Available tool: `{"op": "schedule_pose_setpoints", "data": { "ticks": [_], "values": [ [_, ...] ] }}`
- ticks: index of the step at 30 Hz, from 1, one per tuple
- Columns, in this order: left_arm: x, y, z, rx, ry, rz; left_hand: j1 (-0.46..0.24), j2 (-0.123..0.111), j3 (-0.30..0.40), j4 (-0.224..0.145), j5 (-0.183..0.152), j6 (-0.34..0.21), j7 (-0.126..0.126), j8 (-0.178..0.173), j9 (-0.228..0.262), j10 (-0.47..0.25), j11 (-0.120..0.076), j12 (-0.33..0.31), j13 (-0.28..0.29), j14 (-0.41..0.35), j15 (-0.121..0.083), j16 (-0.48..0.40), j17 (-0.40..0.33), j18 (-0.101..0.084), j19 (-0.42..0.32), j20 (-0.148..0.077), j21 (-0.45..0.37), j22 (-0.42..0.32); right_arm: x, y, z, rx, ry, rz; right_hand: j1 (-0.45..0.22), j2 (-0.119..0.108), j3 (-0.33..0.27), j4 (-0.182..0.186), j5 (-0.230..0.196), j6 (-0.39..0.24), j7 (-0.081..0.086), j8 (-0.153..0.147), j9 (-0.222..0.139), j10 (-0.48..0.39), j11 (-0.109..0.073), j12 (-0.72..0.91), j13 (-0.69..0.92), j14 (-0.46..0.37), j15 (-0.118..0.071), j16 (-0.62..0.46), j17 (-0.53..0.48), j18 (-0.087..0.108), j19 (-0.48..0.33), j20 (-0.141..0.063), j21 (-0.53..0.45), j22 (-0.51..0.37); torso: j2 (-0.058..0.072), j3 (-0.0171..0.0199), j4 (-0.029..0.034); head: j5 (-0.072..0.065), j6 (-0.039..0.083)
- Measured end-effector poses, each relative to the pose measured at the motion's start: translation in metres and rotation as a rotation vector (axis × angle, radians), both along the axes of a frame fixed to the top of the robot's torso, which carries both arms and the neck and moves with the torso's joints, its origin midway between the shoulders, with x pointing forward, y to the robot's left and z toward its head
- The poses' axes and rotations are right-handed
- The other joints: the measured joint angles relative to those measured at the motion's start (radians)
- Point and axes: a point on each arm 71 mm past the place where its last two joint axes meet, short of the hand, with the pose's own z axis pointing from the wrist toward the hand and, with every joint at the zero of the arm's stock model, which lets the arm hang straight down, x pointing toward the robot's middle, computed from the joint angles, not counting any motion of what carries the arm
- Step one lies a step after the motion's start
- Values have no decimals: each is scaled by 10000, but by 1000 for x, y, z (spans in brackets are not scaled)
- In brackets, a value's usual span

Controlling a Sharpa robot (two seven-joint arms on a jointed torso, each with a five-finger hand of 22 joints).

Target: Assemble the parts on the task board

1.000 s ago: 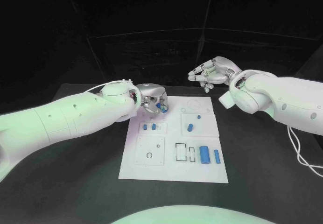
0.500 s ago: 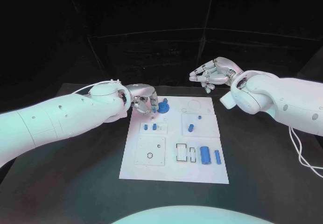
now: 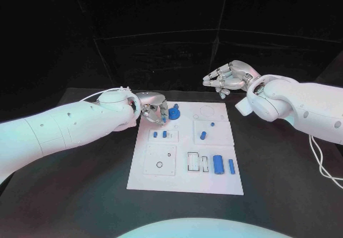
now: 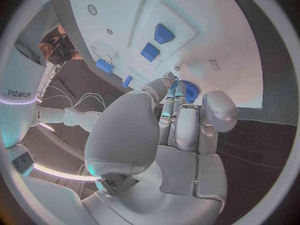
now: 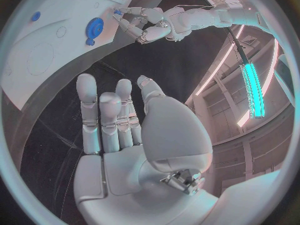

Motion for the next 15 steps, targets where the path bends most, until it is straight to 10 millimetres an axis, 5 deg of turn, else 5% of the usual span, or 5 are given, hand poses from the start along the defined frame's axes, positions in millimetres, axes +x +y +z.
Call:
{"op": "schedule_pose_setpoints", "data": {
  "ticks": [15],
  "values": [
    [0, 1, -5, 338, 297, 87, -37, -38, -1, -1, 0, 32, 33, 0, -5, 0, 1, 0, -1, 0, 0, 0, -11, 0, -4, -1, 0, -2, 0, -2, 0, -4, 1, -25, 0, 0, 0, 0, 0, 0, 0, 0, 0, 0, 0, 0, -1, 0, 0, 0, -1, 1, 0, 0, 0, 0, -1, 4, -2, -1, -22]
  ]
}}
